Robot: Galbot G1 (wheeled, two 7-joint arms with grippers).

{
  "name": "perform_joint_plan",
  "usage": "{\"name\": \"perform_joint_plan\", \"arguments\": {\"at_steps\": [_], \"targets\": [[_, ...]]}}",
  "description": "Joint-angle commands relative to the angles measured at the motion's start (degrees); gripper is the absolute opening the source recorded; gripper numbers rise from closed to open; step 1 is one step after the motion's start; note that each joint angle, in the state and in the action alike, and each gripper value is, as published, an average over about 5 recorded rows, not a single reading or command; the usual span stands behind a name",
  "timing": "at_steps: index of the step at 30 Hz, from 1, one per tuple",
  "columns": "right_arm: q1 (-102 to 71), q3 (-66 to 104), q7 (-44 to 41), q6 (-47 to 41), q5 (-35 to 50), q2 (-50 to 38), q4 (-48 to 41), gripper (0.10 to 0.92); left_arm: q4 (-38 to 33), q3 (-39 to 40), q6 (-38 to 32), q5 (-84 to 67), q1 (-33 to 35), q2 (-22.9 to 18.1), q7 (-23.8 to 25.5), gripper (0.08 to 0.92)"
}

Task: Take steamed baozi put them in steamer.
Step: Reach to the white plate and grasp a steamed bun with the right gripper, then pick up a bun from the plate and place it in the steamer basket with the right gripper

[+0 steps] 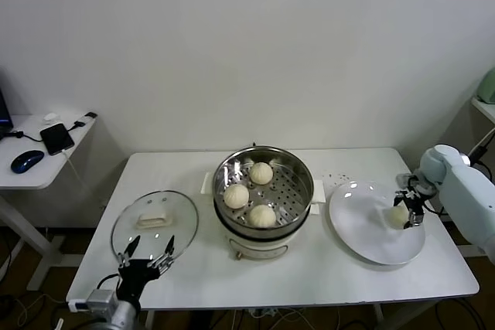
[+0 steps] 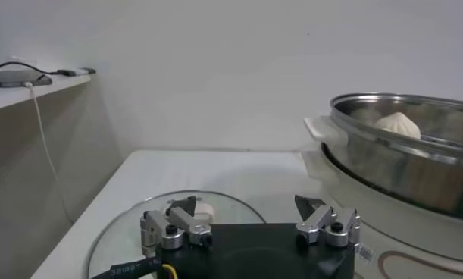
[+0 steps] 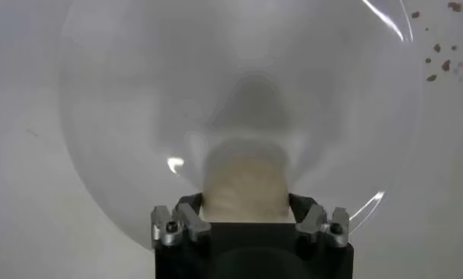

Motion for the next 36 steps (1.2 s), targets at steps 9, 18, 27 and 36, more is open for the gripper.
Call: {"name": "perform_joint_plan", "arguments": {"at_steps": [9, 18, 27, 36], "targets": [[5.0, -7.3, -4.2, -6.7, 10.3, -5.8, 8.9, 0.554, 0.6, 0.1, 0.0, 1.0, -1.0, 0.1, -0.3, 0.823], [26.7, -30.9, -6.6, -20.6, 29.2, -11.9, 24.9, 0.55, 2.0, 0.7, -0.4, 4.4, -2.9, 0.7, -0.9, 0.823], [52.8, -55.9, -4.9, -31.0, 50.8, -3.9, 34.5, 0.533, 0.4, 2.1, -0.9, 4.2, -3.5, 0.8, -1.3, 0.823], [55.8, -61.6, 0.2, -38.4, 62.4, 7.3, 36.6, 0.535, -0.5, 1.8, -1.7, 4.7, -3.4, 0.9, -2.2, 0.823]]}}
